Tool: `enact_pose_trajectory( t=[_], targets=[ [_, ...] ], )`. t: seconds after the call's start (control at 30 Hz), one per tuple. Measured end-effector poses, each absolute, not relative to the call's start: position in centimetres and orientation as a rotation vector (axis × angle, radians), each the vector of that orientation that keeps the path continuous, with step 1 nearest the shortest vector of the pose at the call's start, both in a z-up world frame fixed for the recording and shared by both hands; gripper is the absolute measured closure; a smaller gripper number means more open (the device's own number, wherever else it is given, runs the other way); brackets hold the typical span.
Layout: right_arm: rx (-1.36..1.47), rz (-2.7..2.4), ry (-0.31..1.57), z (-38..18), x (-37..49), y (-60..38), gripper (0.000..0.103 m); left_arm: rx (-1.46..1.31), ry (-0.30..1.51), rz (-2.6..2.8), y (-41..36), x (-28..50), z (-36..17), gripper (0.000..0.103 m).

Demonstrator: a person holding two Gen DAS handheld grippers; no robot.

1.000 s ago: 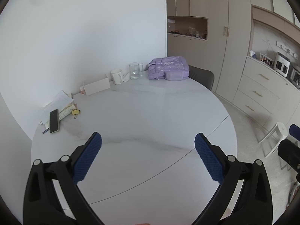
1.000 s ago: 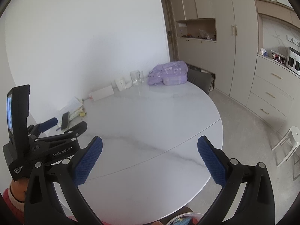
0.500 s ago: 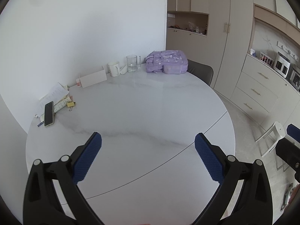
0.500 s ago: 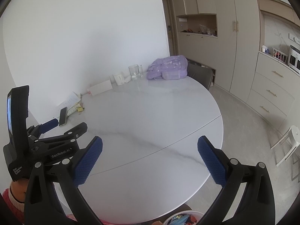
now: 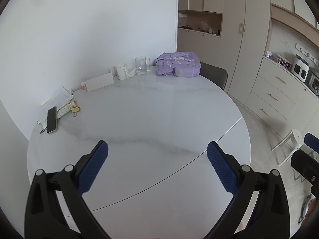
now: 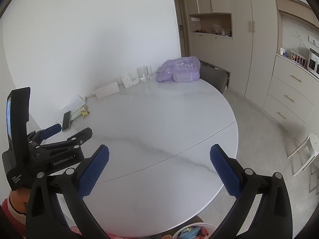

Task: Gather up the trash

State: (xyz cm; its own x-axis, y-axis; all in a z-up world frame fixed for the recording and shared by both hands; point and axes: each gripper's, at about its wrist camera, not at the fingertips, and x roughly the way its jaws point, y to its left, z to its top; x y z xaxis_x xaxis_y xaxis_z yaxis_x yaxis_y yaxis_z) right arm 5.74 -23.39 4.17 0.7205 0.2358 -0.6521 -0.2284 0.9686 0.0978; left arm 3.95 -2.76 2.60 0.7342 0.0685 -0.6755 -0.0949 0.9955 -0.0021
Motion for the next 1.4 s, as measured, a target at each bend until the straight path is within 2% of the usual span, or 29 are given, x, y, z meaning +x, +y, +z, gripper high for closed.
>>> enact_pose_trajectory(
  t=[1.4],
  targets=[
    [0.024, 0.248, 0.739, 3.86, 5.75, -23.83, 0.002, -0.018, 0.724, 0.088, -2.94, 3.75, 2.52, 0.008]
  ],
)
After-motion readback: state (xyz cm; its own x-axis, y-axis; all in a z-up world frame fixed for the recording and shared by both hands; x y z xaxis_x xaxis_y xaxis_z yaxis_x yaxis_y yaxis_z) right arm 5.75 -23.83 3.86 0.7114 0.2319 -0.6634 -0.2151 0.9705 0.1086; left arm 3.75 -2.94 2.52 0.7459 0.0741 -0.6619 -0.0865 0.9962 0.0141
